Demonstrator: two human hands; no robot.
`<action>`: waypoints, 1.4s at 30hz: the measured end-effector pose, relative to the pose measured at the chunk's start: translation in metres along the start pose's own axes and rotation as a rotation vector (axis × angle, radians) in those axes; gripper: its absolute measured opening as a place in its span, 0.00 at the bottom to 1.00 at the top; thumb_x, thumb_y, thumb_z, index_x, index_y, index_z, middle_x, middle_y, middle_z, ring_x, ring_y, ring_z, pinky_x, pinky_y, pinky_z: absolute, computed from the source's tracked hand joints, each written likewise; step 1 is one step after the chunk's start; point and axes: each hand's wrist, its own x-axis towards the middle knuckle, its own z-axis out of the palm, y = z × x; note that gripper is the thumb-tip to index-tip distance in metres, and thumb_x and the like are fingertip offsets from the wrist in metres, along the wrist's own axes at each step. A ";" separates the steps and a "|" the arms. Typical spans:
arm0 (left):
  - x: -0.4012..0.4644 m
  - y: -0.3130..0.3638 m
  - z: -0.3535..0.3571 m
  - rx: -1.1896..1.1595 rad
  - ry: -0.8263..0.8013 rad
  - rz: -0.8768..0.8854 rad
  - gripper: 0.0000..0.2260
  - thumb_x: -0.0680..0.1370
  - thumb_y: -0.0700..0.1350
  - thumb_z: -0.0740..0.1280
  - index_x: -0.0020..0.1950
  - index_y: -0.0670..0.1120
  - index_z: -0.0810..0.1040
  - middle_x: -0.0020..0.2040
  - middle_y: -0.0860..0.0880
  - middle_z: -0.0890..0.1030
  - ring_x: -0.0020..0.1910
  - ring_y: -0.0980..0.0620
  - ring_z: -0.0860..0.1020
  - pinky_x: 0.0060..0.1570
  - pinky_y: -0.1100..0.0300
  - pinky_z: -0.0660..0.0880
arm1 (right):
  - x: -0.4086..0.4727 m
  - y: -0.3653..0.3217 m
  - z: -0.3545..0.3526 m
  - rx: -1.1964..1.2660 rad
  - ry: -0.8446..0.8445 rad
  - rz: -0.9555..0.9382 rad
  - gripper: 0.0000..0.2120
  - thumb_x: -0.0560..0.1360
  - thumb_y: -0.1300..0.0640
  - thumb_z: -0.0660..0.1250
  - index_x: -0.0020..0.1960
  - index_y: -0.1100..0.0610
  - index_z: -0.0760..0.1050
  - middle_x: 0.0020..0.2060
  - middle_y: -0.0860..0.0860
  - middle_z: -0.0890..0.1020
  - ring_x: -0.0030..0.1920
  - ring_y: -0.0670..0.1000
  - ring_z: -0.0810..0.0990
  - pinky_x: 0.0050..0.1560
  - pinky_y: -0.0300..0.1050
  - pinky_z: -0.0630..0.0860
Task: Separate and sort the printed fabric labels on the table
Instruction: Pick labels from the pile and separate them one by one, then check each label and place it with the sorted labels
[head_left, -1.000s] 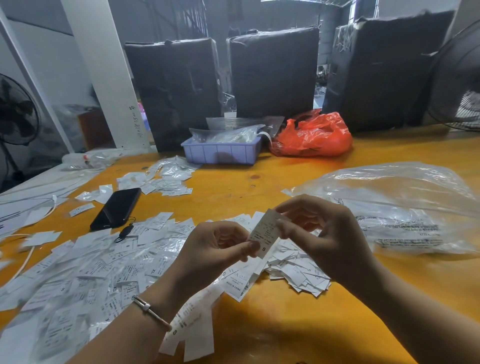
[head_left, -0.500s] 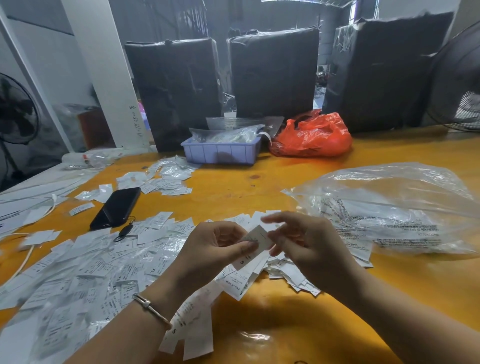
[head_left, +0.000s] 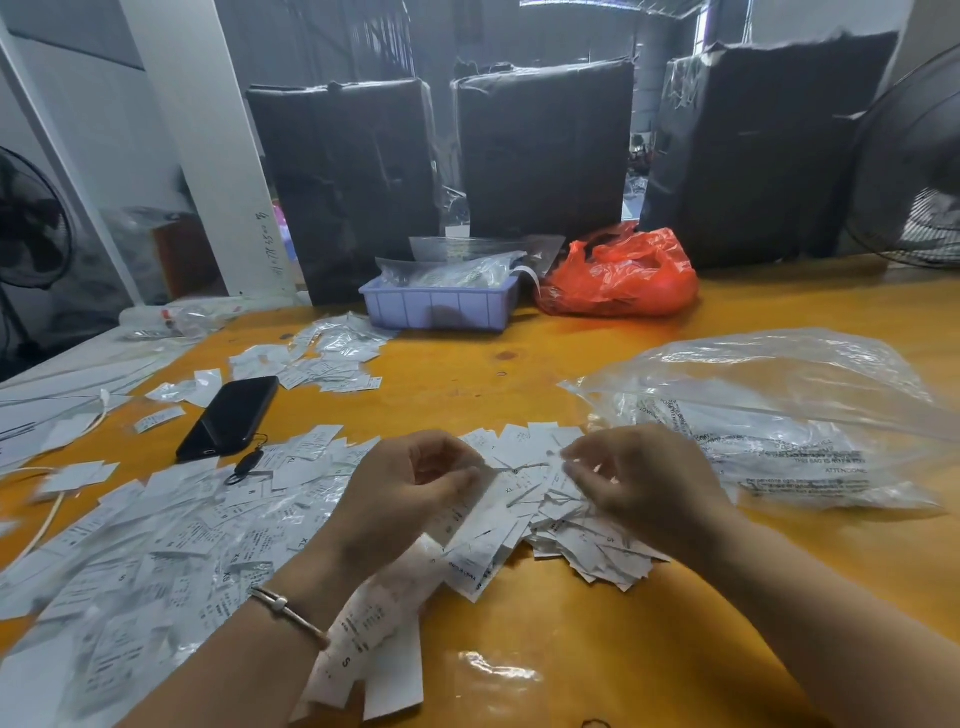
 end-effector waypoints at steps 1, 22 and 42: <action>0.001 -0.003 -0.004 0.040 0.052 -0.023 0.07 0.76 0.40 0.71 0.46 0.52 0.83 0.42 0.56 0.85 0.41 0.58 0.83 0.41 0.62 0.80 | 0.003 0.009 -0.002 -0.091 0.005 0.058 0.08 0.77 0.50 0.65 0.48 0.49 0.82 0.39 0.43 0.84 0.35 0.42 0.78 0.33 0.38 0.72; 0.006 -0.013 -0.021 0.640 0.247 -0.186 0.13 0.70 0.33 0.59 0.36 0.48 0.78 0.44 0.52 0.77 0.50 0.50 0.72 0.43 0.54 0.69 | 0.018 0.077 -0.022 -0.518 0.036 0.503 0.08 0.74 0.62 0.62 0.44 0.54 0.79 0.44 0.51 0.81 0.46 0.54 0.78 0.48 0.44 0.71; 0.003 -0.015 -0.007 0.386 0.197 -0.017 0.14 0.73 0.34 0.63 0.35 0.51 0.78 0.44 0.58 0.79 0.53 0.56 0.74 0.51 0.56 0.70 | 0.020 0.076 -0.017 0.079 0.507 0.396 0.13 0.74 0.71 0.58 0.48 0.59 0.77 0.46 0.56 0.80 0.42 0.56 0.77 0.39 0.46 0.71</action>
